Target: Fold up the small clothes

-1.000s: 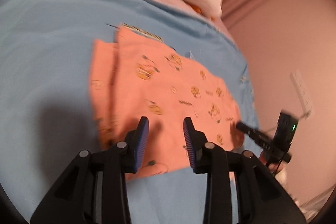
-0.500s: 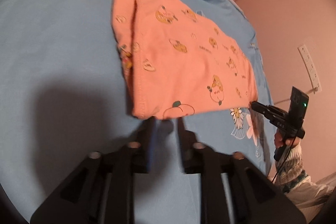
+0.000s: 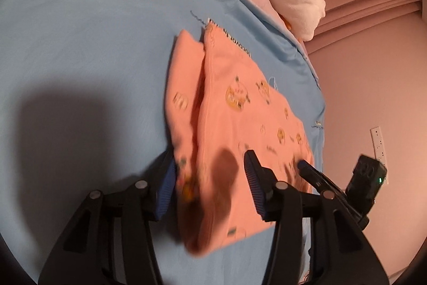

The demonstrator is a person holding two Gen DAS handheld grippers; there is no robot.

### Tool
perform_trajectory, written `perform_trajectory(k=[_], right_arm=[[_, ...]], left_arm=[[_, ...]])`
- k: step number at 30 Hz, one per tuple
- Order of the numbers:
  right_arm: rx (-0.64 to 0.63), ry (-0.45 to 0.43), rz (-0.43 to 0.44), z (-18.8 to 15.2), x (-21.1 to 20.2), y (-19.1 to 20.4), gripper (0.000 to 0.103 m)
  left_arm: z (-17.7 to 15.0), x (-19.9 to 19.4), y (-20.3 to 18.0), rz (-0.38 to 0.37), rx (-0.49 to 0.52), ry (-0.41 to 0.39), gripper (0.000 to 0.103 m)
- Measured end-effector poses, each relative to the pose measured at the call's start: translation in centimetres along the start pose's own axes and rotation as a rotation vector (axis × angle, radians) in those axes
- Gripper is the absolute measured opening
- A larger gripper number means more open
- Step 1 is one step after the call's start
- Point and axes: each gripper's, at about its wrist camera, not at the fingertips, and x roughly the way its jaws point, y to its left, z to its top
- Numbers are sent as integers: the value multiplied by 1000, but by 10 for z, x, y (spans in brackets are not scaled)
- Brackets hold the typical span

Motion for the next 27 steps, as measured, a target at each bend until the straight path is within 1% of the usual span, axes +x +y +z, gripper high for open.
perform_trajectory(k=[1,3,4,5,6,7,9,10,11,12,16,19,21,24,25,26,27], right_arm=[[15,6,-12,9,10,1,41],[56,12,-4,24,26,0,35],[70,9,-3,30,32,0,30],[85,7,-14,38,40,0,26],[93,3,-25,43,45,-1,24],[100,-4,-34,49,51,0,19],[108,6,-42,58,66,2,17],[106,20,-52,59,73,3,15],[101,41,-71,60,81,4,13],[91,51,-84,59,86,6,13],[65,55,-100,58,78,12,13],[28,44,-71,43,52,24,13],[-6,52,-34,24,32,30,13],[-78,102,-40,-10,18,44,13],[-95,123,-38,-20,17,48,13],[-126,143,-54,-32,19,53,13],[-152,143,-73,-36,21,57,13]], left_arm=[[4,3,-2,1,2,-1,48],[10,7,-4,7,11,1,47],[13,10,-6,14,16,2,41],[15,13,-7,28,24,3,36],[17,17,-8,53,34,6,24],[18,20,-8,77,40,9,19],[19,22,-5,71,33,9,18],[20,22,-4,72,35,10,17],[19,22,-3,55,49,29,16],[19,22,-2,52,50,29,16],[20,21,0,51,50,30,16],[19,21,-1,54,52,29,16],[19,22,-2,56,52,30,16],[19,22,-5,67,48,27,15],[19,21,-7,74,49,27,13],[19,20,-9,80,47,26,12],[19,19,-11,85,47,23,11]])
